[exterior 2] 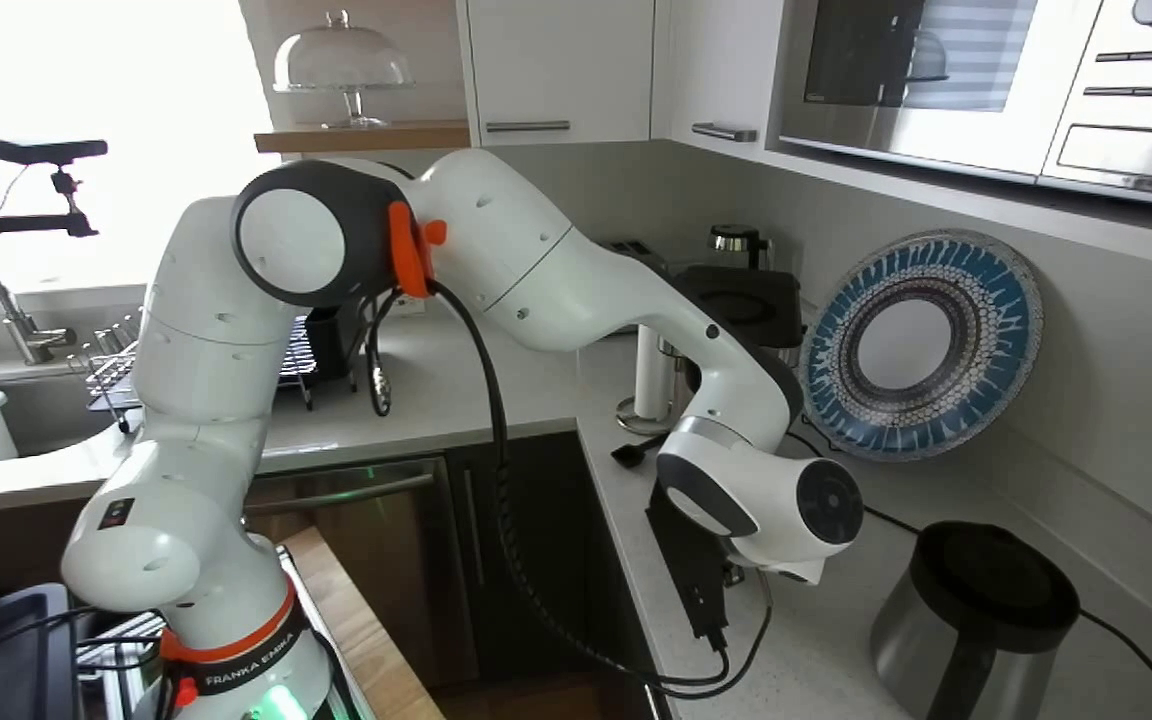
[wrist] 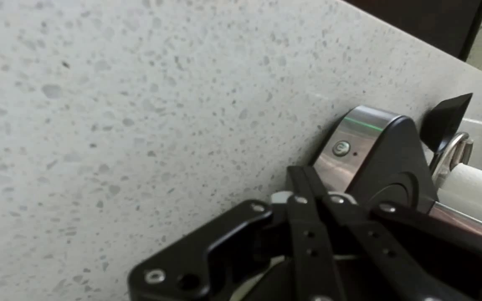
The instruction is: Push the bottom left button on the coffee machine
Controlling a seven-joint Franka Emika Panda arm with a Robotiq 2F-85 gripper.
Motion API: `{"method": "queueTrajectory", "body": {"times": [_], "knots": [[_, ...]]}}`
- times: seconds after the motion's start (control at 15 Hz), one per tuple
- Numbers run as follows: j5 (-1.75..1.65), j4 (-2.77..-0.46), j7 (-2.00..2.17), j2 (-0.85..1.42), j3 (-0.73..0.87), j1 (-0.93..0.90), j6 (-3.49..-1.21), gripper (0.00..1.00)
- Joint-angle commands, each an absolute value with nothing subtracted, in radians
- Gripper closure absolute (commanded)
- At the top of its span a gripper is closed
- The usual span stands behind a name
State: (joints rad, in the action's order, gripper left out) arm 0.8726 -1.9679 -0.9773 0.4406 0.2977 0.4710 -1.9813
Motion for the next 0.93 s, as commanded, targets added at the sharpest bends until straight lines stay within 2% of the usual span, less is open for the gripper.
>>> {"method": "queueTrajectory", "body": {"times": [0.0,0.87], "knots": [[0.892,-1.954,-0.959,0.462,0.279,0.483,-1.997,1.0],[0.868,-1.965,-0.927,0.429,0.285,0.483,-1.973,1.0]]}}
